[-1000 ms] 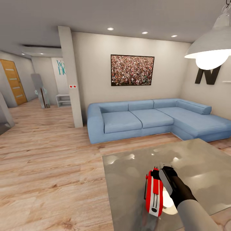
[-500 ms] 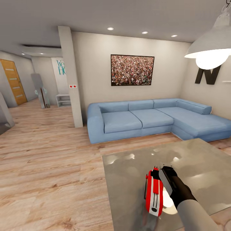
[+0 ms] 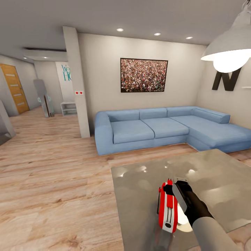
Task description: Turn on the radio receiver that's on the table in the living room.
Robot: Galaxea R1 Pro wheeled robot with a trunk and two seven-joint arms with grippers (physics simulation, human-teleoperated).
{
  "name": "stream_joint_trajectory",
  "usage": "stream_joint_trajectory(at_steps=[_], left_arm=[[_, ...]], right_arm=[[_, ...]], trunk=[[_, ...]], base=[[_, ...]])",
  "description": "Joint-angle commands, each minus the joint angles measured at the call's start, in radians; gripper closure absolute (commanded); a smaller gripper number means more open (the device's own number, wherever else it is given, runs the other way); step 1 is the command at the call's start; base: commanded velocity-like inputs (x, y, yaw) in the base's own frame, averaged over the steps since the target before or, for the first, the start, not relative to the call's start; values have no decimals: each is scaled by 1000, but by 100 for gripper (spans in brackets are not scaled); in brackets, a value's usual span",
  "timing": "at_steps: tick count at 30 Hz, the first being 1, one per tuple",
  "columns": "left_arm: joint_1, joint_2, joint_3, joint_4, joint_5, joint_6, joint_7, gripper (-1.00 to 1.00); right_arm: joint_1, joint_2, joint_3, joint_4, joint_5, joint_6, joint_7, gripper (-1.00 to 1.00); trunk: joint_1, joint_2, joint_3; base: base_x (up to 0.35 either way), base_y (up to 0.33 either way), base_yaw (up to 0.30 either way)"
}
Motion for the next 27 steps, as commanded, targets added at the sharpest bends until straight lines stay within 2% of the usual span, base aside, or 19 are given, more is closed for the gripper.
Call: stream_joint_trajectory(at_steps=[1, 18, 27], left_arm=[[0, 0, 0, 0, 0, 0, 0, -100], [0, 0, 0, 0, 0, -1, -3, -100], [0, 0, 0, 0, 0, -2, -2, -100]], right_arm=[[0, 0, 1, 0, 0, 0, 0, -100], [0, 0, 0, -2, -1, 0, 0, -100], [0, 0, 1, -2, -8, 1, 1, -100]], trunk=[[0, 0, 0], [0, 0, 0], [35, -63, -28]], base=[[0, 0, 0], [0, 0, 0], [0, 0, 0]])
